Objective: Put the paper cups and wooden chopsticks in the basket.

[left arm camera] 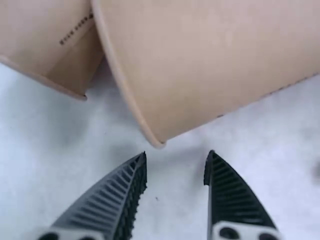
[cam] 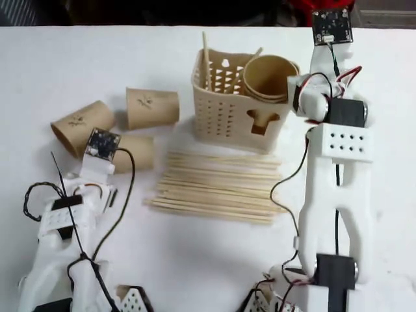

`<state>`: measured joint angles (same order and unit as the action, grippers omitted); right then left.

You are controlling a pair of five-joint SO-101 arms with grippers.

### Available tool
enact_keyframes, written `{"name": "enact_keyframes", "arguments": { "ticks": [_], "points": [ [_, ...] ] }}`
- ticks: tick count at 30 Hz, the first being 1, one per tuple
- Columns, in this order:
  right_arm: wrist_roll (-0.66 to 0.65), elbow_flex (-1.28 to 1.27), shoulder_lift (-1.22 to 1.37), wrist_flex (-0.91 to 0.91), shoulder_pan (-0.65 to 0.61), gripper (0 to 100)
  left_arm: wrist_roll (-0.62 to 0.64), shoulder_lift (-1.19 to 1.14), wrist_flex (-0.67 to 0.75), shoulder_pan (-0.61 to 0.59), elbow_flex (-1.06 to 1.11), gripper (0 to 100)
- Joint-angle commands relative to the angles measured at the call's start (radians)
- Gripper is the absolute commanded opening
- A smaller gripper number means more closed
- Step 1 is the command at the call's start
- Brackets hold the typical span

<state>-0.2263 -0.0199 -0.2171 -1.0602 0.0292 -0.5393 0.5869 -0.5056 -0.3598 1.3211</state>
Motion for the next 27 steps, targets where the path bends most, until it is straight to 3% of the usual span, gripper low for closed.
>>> {"name": "enact_keyframes", "arguments": {
  "ticks": [1, 7, 12, 15, 21, 27],
  "points": [
    [-0.006, 0.029, -0.163, -0.084, 0.004, 20.9, -0.009, 0.038, 0.021, 0.012, -0.005, 20],
    [-0.011, 0.011, -0.298, -0.309, 0.005, 17.1, -0.009, 0.038, 0.021, 0.012, -0.005, 20],
    [-0.014, -0.209, -0.394, -0.302, 0.008, 2.6, -0.008, 0.044, 0.020, 0.012, -0.009, 20],
    [-0.015, -0.407, -0.455, -0.214, 0.008, 2.8, -0.002, 0.047, 0.005, 0.004, -0.058, 20],
    [-0.233, -0.801, -0.604, 0.008, 0.035, 3.4, -0.006, 0.038, -0.316, -0.232, -0.468, 22],
    [-0.253, -1.085, -0.783, 0.105, 0.154, 3.4, 0.005, -0.012, -0.525, -0.357, -0.778, 27]
  ]
}}
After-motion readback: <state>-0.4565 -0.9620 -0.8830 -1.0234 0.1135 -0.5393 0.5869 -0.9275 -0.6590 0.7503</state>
